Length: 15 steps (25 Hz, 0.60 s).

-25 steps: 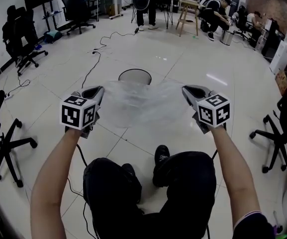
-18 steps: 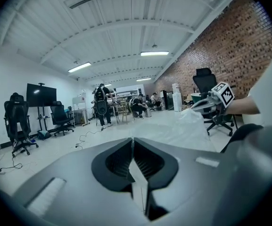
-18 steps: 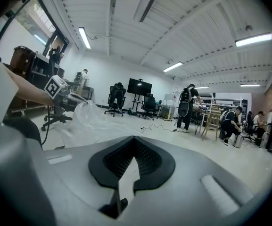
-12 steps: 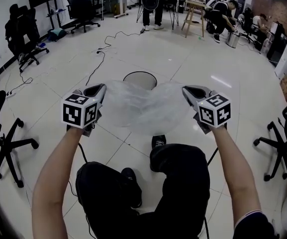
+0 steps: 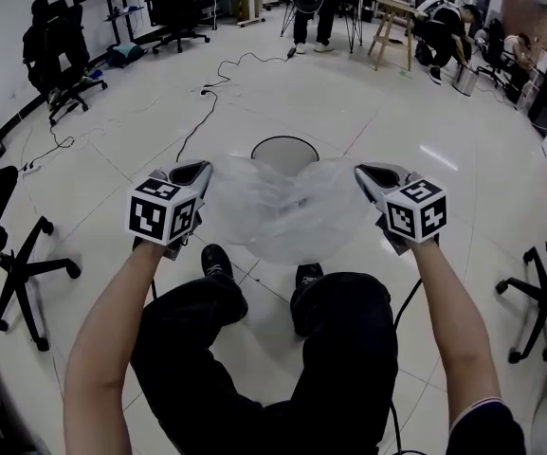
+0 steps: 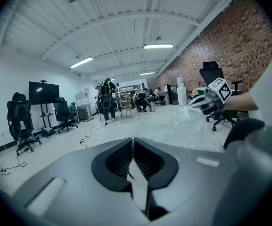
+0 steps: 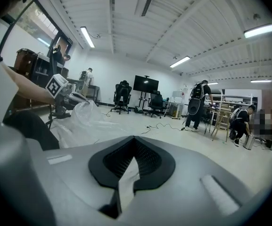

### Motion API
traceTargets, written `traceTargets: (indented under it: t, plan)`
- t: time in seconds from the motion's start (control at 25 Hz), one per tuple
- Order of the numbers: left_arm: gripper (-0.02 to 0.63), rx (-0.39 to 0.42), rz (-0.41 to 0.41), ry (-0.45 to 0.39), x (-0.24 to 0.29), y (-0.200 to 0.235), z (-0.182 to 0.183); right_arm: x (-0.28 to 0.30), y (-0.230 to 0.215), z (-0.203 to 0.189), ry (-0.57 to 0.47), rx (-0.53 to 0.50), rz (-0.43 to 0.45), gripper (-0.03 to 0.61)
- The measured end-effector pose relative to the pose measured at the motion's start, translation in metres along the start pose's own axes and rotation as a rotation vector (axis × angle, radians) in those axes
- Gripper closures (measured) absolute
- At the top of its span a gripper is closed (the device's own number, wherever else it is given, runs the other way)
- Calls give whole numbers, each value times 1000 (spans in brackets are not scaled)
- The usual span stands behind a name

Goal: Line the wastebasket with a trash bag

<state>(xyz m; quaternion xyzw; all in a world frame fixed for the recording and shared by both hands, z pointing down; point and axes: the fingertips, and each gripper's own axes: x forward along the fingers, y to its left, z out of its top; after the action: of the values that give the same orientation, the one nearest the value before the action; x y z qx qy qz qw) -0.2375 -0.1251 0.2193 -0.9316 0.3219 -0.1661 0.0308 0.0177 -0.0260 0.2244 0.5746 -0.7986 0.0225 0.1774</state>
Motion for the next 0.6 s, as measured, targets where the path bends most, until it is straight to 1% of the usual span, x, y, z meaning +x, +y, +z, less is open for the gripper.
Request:
traceTargets:
  t: [0.12, 0.32, 0.6]
  plan:
    - [601, -3, 1, 12, 10, 9, -8, 15, -4, -2, 15, -5, 7, 578]
    - [601, -24, 11, 14, 26, 24, -9, 38, -12, -8, 64, -16, 37, 578]
    - [601, -32, 19, 73, 63, 34, -19, 67, -36, -26, 152, -52, 107, 578]
